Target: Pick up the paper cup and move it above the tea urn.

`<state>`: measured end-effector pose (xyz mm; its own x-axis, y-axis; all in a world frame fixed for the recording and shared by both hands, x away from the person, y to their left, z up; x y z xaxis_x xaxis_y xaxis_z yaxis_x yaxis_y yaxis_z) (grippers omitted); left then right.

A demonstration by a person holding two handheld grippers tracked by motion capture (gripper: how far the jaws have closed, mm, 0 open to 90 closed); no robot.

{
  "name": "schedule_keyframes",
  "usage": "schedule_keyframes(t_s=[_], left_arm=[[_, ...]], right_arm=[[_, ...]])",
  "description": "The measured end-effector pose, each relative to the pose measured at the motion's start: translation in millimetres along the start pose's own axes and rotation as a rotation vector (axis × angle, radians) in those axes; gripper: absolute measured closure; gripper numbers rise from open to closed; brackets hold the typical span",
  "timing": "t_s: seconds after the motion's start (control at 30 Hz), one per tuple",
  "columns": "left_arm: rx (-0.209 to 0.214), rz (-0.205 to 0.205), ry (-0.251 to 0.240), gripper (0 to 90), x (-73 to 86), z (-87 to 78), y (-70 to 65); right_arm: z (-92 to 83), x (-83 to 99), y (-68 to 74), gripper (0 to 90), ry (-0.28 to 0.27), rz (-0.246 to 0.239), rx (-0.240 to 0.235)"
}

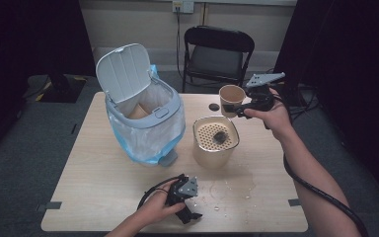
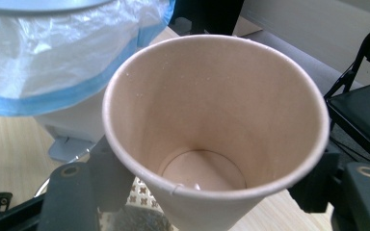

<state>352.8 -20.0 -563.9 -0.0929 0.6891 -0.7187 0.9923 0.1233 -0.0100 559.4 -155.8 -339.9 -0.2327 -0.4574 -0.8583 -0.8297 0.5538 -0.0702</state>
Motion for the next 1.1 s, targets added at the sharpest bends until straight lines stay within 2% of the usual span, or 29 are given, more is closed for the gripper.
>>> schedule_keyframes(t_s=[0.3,0.8,1.1], left_arm=[[-0.001,0.001,0.003,0.0,0.2,-0.2,0.1],[-0.001,0.000,0.001,0.0,0.1,-0.1,0.1],[0.000,-0.002,0.000,0.0,0.0,0.0,-0.2]], right_arm=[[1.5,-13.8,4.0,30.7,-0.032,0.010,-0.026],[6.2,-27.2,9.6,30.8,-0.034,0.000,-0.039],[12.1,-40.3,17.3,30.9,-0.028,-0.008,-0.067]])
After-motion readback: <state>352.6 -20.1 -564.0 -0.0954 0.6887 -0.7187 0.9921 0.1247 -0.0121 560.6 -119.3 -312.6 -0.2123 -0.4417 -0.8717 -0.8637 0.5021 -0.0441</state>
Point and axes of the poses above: each handheld gripper's, and its own axes: z roughly forward along the jaws, x roughly out of its underside, y roughly to its left, the point moved 9 cm from there along z, roughly forward along the jaws
